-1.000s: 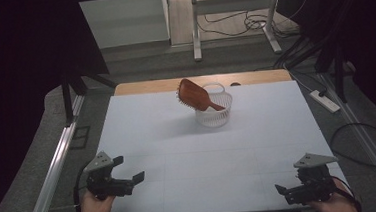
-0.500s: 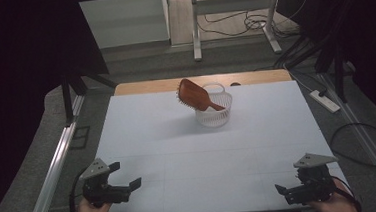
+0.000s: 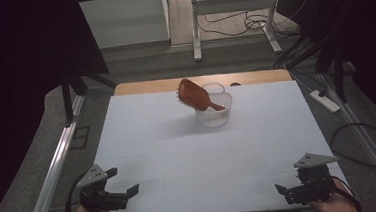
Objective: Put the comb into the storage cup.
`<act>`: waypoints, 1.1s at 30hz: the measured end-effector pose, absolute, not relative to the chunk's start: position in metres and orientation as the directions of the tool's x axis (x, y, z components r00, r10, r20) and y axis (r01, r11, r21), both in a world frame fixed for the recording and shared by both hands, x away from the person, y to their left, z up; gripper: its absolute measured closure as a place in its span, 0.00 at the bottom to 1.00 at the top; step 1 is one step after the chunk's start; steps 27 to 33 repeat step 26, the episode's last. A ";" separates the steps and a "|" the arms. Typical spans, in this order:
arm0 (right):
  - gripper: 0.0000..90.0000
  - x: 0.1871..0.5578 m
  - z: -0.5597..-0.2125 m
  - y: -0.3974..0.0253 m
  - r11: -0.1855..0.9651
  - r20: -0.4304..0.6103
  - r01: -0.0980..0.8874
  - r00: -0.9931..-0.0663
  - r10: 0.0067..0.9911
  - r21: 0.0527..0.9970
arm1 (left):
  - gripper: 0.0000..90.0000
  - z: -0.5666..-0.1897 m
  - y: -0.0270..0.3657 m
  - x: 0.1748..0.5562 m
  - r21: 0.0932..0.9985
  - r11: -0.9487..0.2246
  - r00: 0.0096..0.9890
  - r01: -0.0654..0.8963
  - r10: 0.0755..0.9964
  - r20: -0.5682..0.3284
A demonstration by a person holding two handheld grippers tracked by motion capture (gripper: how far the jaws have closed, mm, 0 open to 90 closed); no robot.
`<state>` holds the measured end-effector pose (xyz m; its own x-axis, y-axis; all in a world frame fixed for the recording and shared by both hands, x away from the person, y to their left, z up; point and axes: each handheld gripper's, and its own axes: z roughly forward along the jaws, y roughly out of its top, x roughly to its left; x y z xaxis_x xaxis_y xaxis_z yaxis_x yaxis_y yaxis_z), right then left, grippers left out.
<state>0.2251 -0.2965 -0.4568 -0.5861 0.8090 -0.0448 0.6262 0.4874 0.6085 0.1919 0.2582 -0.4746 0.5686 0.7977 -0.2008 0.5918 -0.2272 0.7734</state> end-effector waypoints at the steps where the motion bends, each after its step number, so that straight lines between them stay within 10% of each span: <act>1: 0.00 0.225 -0.457 -0.296 0.487 -0.045 0.626 -0.586 0.809 0.609 | 0.00 -0.475 0.258 0.192 0.773 -0.227 0.569 0.592 0.798 -0.201; 33: 0.00 0.225 -0.456 -0.296 0.481 -0.052 0.626 -0.576 0.816 0.614 | 0.00 -0.477 0.261 0.177 0.749 -0.249 0.556 0.614 0.810 -0.186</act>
